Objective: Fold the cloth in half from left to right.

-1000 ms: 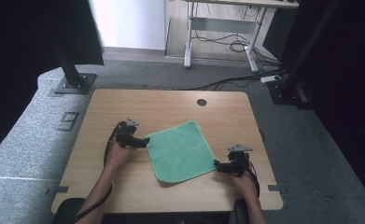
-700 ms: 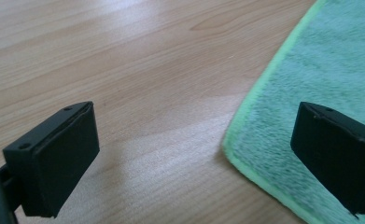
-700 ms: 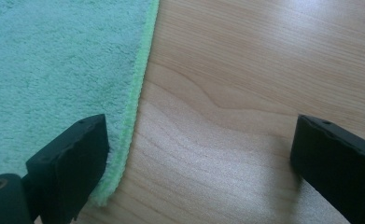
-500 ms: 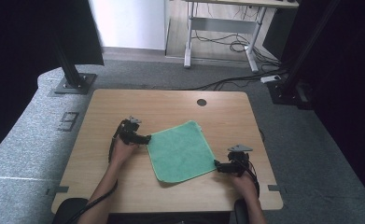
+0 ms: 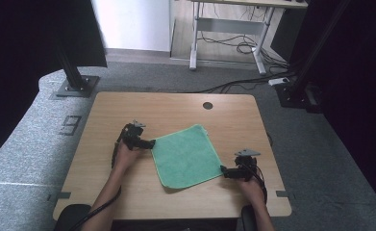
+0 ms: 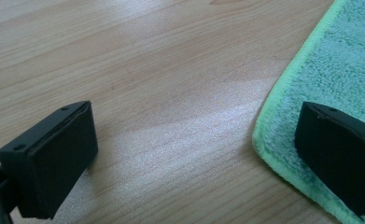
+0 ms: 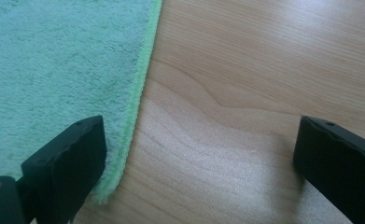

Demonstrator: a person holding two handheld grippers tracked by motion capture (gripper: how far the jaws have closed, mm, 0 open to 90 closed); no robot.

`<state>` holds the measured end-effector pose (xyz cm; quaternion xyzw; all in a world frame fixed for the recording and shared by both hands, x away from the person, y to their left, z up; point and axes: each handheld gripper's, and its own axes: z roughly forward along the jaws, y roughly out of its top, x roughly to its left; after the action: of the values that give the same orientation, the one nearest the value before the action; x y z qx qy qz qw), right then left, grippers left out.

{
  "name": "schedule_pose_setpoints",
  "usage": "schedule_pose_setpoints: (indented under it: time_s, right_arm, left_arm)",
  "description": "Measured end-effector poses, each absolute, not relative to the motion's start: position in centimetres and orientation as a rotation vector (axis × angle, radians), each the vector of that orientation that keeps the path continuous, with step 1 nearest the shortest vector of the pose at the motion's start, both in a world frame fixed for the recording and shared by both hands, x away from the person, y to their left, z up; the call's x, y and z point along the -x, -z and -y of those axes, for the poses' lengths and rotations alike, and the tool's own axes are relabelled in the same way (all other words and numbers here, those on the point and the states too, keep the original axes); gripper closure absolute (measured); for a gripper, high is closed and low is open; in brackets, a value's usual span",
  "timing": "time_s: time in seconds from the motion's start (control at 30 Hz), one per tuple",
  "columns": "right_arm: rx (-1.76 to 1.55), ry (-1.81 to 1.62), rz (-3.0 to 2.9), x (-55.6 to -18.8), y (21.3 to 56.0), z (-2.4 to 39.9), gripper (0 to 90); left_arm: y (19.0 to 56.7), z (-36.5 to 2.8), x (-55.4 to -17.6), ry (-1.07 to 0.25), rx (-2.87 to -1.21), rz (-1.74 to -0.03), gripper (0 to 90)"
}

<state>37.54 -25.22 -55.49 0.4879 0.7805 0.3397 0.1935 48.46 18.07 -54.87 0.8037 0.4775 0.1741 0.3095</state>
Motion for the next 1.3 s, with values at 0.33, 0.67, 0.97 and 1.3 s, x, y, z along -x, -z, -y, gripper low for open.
schedule_pose_setpoints:
  time_s: [0.33,0.67,0.97,1.3]
  right_arm:
    - [-1.31,-1.07,-2.249,-36.8,53.3,24.1,7.6]
    - [-1.136,-1.143,-2.432,-36.2,52.7,19.5,11.4]
    - [-0.99,-1.152,-2.557,-35.5,52.9,15.2,14.0]
    - [-0.841,-1.145,-2.688,-34.1,53.2,10.7,19.1]
  left_arm:
    - [54.9,-18.1,-48.4,-0.463,-2.12,-1.264,0.1]
    - [54.9,-18.1,-48.4,-0.463,-2.12,-1.265,0.1]
    - [54.9,-18.1,-48.5,-0.464,-2.123,-1.264,0.2]
    - [54.9,-18.1,-48.5,-0.465,-2.118,-1.265,0.2]
